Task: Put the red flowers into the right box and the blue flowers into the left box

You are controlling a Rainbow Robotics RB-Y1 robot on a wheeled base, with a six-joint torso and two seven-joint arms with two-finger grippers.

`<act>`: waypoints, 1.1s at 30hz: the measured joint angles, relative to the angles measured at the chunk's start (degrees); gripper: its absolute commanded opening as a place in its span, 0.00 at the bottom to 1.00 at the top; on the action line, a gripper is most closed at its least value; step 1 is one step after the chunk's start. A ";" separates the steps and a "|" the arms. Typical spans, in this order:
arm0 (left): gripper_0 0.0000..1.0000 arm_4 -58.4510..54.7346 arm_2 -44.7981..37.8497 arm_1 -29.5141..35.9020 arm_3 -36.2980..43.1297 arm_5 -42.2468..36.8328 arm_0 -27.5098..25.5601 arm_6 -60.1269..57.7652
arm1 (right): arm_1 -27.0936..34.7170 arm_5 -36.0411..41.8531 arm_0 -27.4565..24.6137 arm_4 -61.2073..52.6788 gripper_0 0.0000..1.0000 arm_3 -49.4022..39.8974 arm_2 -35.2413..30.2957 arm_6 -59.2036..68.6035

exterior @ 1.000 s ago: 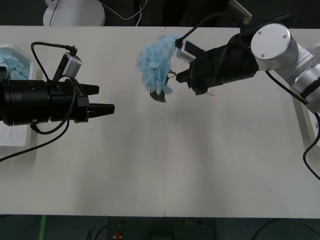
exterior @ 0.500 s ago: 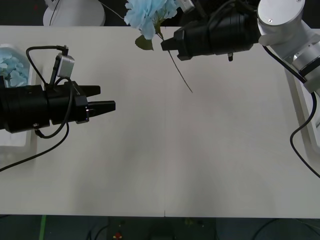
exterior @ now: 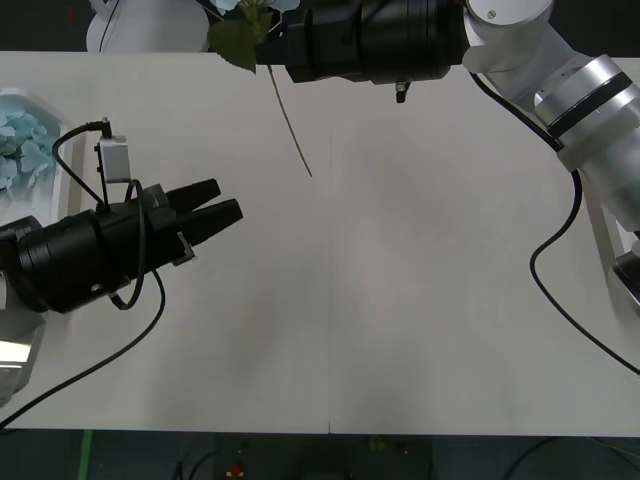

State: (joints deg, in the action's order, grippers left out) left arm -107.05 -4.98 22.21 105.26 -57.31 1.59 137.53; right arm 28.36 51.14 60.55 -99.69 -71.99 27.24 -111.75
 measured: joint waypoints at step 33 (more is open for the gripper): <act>1.00 0.87 11.73 -4.11 -0.81 20.29 1.95 9.59 | -4.79 4.75 0.41 1.31 0.00 0.00 -0.07 0.87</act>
State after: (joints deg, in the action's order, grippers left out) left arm -106.17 6.75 18.11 104.45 -37.03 3.54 147.13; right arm 23.57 55.90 60.96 -98.38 -71.98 27.17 -110.88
